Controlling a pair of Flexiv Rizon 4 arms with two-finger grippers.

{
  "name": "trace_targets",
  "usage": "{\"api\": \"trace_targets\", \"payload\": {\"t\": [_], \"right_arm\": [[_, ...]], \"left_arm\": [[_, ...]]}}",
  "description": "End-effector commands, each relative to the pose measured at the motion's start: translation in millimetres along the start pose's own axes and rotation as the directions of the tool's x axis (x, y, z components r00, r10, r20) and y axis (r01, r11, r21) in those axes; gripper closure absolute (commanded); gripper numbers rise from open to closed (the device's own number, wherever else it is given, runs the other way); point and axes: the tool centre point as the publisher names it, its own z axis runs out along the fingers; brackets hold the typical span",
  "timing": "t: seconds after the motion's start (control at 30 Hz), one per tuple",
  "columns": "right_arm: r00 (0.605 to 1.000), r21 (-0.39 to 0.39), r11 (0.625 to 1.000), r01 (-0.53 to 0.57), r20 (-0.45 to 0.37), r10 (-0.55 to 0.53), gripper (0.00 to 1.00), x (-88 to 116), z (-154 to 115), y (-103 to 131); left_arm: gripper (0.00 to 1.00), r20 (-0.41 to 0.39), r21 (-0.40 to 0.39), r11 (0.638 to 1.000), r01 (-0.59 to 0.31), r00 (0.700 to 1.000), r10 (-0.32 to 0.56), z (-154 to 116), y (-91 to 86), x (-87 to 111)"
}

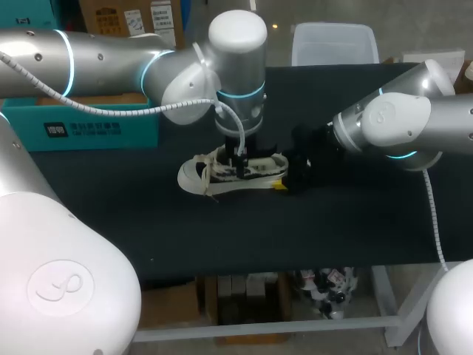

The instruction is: Open the shoe tongue, take the insole out of the shoe, put the insole back into the shoe, and pack the shoe into the shoebox

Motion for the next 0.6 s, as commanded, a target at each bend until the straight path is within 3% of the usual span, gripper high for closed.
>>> {"api": "trace_targets", "payload": {"t": [0.03, 0.3, 0.33, 0.37, 0.4, 0.6], "right_arm": [[1.0, -0.003, 1.0, 0.001, -0.006, -0.001, 1.0, 0, 2, -4], [1.0, -0.003, 1.0, 0.001, -0.006, -0.001, 1.0, 0, 2, -4], [1.0, -0.003, 1.0, 0.001, -0.006, -0.001, 1.0, 0, 2, -4], [1.0, -0.003, 1.0, 0.001, -0.006, -0.001, 1.0, 0, 2, -4], [1.0, -0.003, 1.0, 0.001, -0.006, -0.001, 1.0, 0, 2, -4], [1.0, -0.003, 1.0, 0.001, -0.006, -0.001, 1.0, 0, 2, -4]], "left_arm": [[0.69, 0.024, -0.006, 1.0, 0.003, 1.0, -0.003, 141, -4.6, -14.1], [0.73, 0.044, 0.003, 1.0, 0.008, 0.999, -0.008, 147, -5.4, -28.4], [0.76, 0.046, 0.004, 1.0, 0.009, 0.999, -0.009, 149, -5.9, -31.7], [0.93, 0.047, 0.006, 1.0, 0.011, 0.999, -0.012, 150, -6.4, -35.3], [1.0, 0.046, 0.007, 1.0, 0.012, 0.999, -0.013, 152, -6.6, -38.4], [1.0, 0.044, 0.038, 0.999, 0.004, 0.999, -0.006, 143, -3.0, -43.1]]}}
